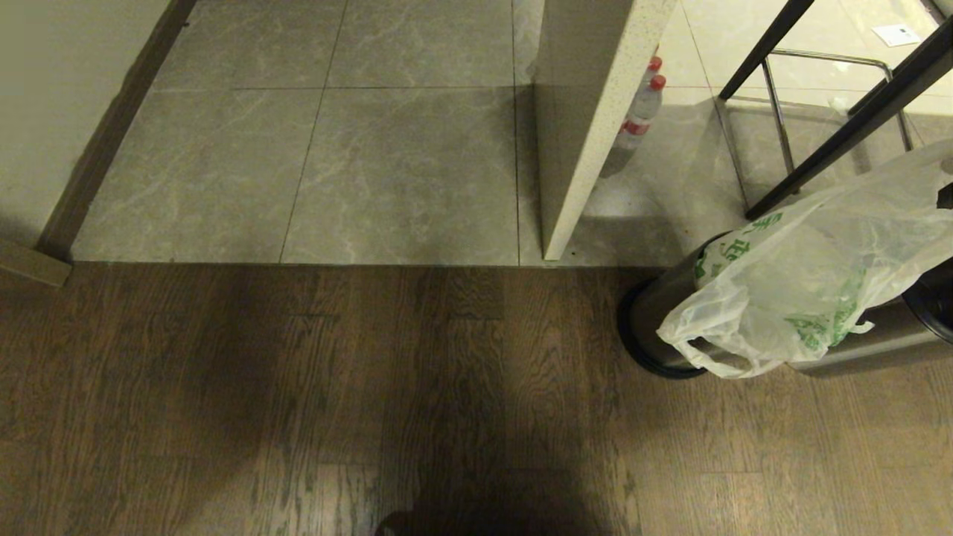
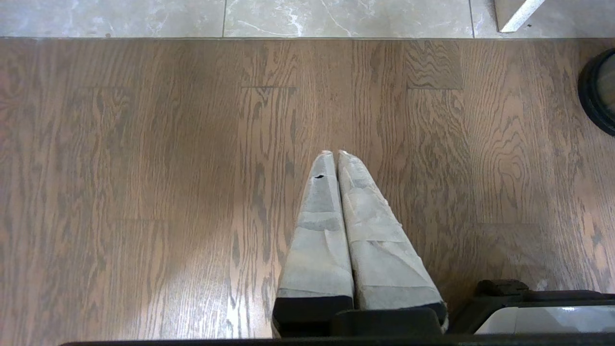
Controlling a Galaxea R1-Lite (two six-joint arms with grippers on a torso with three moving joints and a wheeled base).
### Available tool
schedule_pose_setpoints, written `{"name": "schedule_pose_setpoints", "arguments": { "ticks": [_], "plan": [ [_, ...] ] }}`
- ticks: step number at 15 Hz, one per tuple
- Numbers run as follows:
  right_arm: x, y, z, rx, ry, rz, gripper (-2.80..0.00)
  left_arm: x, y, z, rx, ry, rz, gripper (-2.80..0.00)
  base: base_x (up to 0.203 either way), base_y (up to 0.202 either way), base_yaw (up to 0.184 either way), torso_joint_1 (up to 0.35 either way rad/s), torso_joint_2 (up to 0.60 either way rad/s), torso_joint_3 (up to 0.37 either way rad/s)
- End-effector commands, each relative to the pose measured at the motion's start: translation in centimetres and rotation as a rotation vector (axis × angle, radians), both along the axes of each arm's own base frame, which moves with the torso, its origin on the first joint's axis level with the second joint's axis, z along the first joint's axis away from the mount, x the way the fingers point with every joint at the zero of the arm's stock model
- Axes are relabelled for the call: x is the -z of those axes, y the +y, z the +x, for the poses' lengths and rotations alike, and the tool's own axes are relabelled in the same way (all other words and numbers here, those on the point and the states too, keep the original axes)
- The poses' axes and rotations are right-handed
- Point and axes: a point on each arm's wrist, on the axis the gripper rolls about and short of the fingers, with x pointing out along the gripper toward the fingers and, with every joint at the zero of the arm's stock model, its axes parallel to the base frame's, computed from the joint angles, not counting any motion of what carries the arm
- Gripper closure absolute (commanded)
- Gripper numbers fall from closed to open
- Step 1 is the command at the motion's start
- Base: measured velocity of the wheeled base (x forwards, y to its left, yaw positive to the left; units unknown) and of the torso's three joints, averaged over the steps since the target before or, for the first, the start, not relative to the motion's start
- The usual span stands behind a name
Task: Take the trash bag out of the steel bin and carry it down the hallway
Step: Pick up the trash bag
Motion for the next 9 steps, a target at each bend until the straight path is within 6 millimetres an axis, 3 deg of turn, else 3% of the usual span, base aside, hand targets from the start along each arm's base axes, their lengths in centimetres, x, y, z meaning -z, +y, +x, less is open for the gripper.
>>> {"name": "schedule_pose_setpoints", "arguments": {
  "ticks": [1, 9],
  "plan": [
    [0.03, -0.01, 0.08, -0.001, 0.002, 0.000, 0.00, 0.04, 0.00, 0.01, -0.001, 0.001, -0.001, 0.00, 0.000, 0.000, 0.000, 0.000, 0.00, 0.000],
    [0.03, -0.01, 0.08, -0.001, 0.002, 0.000, 0.00, 0.04, 0.00, 0.01, -0.001, 0.001, -0.001, 0.00, 0.000, 0.000, 0.000, 0.000, 0.00, 0.000]
  ]
}}
